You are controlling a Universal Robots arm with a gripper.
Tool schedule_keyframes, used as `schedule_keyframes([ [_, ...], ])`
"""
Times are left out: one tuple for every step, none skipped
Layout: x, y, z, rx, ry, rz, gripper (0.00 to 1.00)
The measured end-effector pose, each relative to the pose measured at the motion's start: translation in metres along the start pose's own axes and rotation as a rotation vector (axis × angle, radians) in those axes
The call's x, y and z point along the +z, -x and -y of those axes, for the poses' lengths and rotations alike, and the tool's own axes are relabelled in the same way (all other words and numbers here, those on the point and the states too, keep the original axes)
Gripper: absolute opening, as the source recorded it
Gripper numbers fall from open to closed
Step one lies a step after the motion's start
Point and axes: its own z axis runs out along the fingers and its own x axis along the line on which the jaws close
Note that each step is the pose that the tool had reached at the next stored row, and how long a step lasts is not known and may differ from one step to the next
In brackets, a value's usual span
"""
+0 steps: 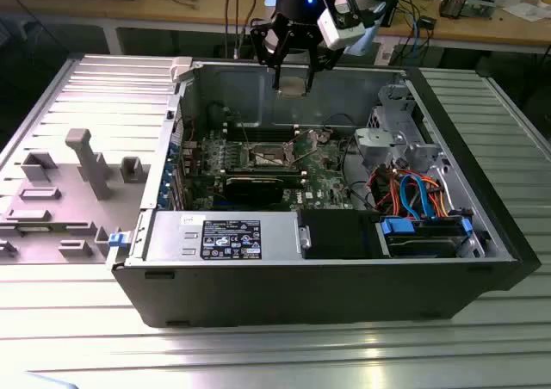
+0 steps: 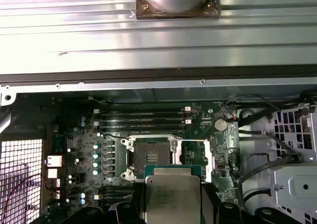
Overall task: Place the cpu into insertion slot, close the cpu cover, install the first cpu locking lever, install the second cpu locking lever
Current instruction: 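Place the cpu into insertion slot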
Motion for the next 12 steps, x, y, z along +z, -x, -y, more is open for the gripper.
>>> schedule_keyframes([
  [0.0,0.0,0.0,0.0,0.0,0.0,0.54],
  [0.0,0.0,0.0,0.0,-0.0001,0.0,0.54],
  [0.0,0.0,0.0,0.0,0.0,0.0,0.54],
  [0.0,0.0,0.0,0.0,-0.0001,0.0,0.54],
  [0.0,0.0,0.0,0.0,0.0,0.0,0.54],
  [0.0,0.0,0.0001,0.0,-0.0001,0.0,0.54],
  [-0.0002,0.0,0.0008,0.0,-0.0002,-0.0002,0.54],
  [-0.0002,0.0001,0.0023,0.0,-0.0001,-0.0001,0.54],
  [-0.0004,0.0001,0.0034,0.0,-0.0001,-0.0001,0.54],
  [-0.0004,0.0001,0.0043,0.0,0.0,0.0,0.54],
  [-0.0005,0.0002,0.0052,0.0,0.0,0.0,0.54],
  [-0.0005,0.0001,0.0058,0.0,0.0001,0.0001,0.54],
])
